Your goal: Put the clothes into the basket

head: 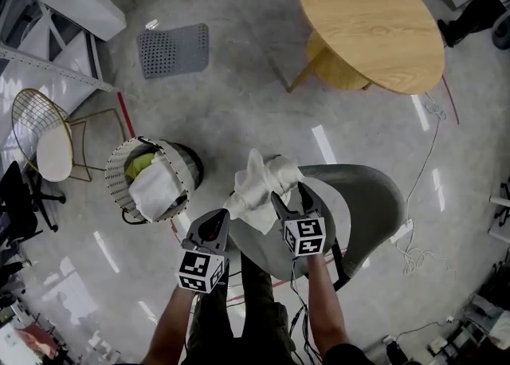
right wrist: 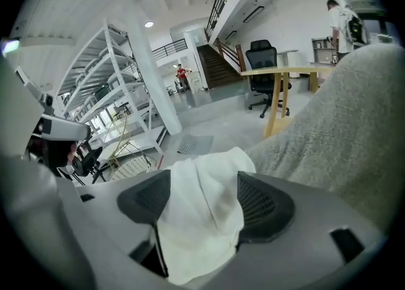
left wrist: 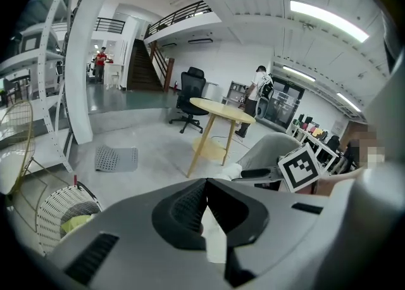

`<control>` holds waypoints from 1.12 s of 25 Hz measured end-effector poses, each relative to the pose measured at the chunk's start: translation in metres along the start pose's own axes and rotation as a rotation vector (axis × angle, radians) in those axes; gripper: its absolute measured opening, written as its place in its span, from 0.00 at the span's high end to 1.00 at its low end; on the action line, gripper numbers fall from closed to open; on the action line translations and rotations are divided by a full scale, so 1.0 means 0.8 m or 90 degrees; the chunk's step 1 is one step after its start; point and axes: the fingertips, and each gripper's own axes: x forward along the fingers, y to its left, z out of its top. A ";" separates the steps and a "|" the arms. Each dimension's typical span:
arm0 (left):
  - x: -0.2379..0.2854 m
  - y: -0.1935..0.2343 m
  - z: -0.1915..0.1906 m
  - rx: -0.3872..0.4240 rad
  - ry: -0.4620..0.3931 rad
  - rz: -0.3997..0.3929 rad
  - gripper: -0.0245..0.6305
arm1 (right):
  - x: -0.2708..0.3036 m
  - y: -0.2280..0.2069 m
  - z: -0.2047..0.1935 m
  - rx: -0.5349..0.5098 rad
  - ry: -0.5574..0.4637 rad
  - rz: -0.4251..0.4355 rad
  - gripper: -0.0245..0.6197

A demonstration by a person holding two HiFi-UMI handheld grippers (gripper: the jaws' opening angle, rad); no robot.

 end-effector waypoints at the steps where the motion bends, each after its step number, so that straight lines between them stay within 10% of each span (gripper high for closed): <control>1: 0.001 -0.001 -0.001 -0.001 0.001 0.001 0.95 | 0.005 -0.001 -0.001 0.001 0.004 0.001 0.45; 16: -0.005 -0.001 -0.011 -0.009 0.006 0.012 0.95 | 0.024 -0.008 -0.006 -0.028 0.031 -0.035 0.45; 28: -0.013 0.003 -0.014 -0.010 0.005 0.020 0.95 | 0.031 0.010 -0.010 -0.018 0.042 -0.003 0.74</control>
